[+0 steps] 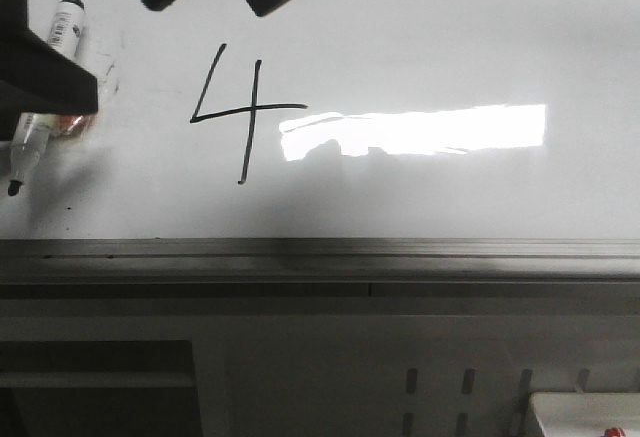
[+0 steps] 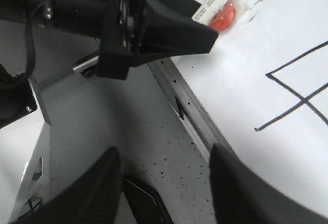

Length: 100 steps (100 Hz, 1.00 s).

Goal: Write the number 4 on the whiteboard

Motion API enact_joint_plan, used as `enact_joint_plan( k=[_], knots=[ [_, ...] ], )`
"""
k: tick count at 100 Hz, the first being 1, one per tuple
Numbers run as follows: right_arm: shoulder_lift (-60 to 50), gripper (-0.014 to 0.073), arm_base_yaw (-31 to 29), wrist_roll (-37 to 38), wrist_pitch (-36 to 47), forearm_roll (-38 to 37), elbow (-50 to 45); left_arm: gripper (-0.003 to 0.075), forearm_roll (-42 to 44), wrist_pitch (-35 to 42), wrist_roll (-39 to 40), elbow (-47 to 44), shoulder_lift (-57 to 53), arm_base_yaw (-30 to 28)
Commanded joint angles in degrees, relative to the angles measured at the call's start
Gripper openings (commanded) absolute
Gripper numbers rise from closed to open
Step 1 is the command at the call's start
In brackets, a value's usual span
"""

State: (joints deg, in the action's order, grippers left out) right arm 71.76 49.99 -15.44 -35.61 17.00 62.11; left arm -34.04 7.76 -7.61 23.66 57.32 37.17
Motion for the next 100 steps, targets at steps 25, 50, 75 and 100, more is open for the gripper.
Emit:
enact_joint_plan(
  k=[25, 50, 75, 100],
  knots=[
    [-13.98, -0.0063, -0.19, -0.26, 14.23, -0.88, -7.92, 0.0013, 1.93, -2.02, -5.11, 1.72, -18.66, -0.19],
    [-30.81, -0.0063, -0.19, -0.26, 27.68, -1.5, -23.28, -0.002, 5.6, -5.35, -5.16, -2.39, -34.49, -0.19],
    [-48.79, -0.0063, -0.19, -0.26, 31.05, -3.53, -38.1, -0.002, 15.03, -9.49, -5.16, -8.84, -48.7, -0.19],
    [-58.43, -0.0064, -0.19, -0.26, 29.96, -3.53, -43.83, -0.002, 15.85, -9.94, -5.16, -10.04, -51.63, -0.19]
  ],
)
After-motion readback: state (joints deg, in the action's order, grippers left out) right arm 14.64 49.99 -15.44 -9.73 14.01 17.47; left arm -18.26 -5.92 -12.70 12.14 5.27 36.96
